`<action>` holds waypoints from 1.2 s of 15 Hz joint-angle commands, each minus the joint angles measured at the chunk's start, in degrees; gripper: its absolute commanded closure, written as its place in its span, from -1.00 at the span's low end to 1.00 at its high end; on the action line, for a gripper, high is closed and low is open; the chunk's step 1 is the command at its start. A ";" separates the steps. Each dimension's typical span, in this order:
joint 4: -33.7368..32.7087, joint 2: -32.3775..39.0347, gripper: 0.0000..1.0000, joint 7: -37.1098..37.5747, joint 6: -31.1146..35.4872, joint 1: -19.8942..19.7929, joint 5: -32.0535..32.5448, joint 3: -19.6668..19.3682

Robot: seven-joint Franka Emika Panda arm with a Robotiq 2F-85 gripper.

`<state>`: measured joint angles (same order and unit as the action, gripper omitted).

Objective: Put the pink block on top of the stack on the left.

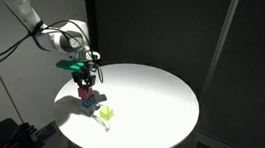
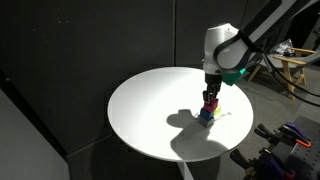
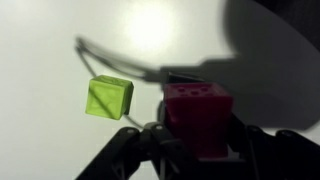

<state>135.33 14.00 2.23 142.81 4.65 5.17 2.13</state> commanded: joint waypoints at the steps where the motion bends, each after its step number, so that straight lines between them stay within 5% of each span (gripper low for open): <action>1: -0.18 0.00 -0.56 1.72 0.26 0.39 1.62 -0.52; 4: -0.17 -0.07 -0.98 1.59 0.21 0.34 1.48 -0.50; 18: 0.06 -1.99 -1.00 -0.19 -1.04 -0.26 -0.33 0.14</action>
<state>135.19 13.71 2.23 142.81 4.65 5.17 2.09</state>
